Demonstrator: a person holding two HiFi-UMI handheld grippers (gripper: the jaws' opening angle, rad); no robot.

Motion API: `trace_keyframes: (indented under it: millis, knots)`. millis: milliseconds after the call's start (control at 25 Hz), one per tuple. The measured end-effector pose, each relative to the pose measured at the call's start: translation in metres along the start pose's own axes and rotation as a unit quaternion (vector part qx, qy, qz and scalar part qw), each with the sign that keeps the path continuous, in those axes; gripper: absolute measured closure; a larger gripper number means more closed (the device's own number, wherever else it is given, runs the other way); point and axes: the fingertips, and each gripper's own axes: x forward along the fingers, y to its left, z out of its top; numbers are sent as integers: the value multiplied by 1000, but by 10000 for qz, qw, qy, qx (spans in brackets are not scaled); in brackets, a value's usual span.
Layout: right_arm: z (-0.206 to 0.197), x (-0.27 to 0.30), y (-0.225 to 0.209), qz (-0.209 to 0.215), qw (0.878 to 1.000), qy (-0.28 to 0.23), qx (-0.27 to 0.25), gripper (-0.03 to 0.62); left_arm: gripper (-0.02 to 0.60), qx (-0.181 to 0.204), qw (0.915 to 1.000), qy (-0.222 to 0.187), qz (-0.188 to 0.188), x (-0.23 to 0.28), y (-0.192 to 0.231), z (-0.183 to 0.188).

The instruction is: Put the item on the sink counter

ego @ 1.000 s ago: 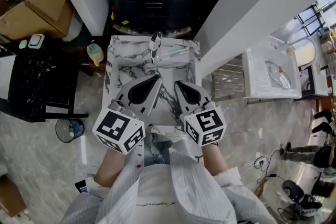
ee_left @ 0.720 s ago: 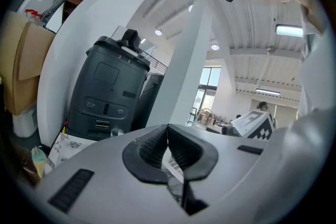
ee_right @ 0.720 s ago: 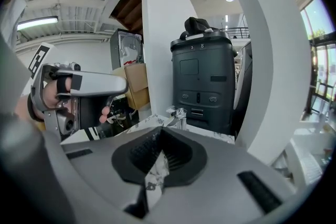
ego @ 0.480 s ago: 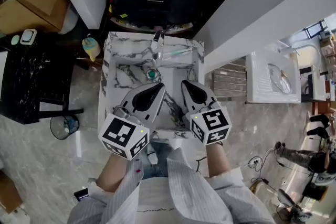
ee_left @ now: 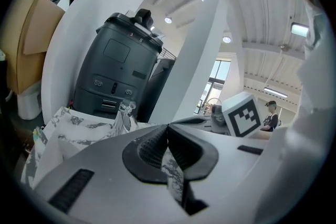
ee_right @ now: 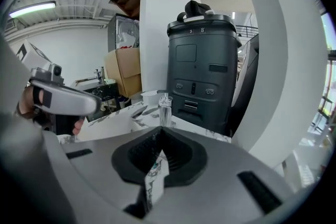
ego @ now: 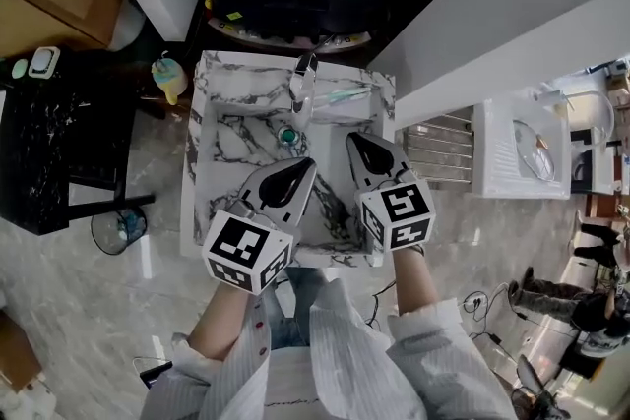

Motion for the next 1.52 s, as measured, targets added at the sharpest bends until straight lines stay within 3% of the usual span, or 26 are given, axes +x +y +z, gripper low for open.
trace_keyframes:
  millis: [240,440,880,1200,1520]
  knots:
    - [-13,30,-19,25,9996,231,-190,585,565,-191,9995,242,62,9,13,-24]
    - [-21,60,-28,415,9967,466,-528,583,565,-373,9990,235,122,16,22,-27]
    - [-28,117,-45,1210,9685,1141,-1852,571,565,-438,9983,218,325,18,40,-25]
    - [-53,144,-47,1904,9159,2024,-2895,517,565,-623,9969,355,315,18,35,-41]
    - [-67,157,-42,2491,8314,2783,-4114,517,565,-726,9958,530,191,19,21,-60]
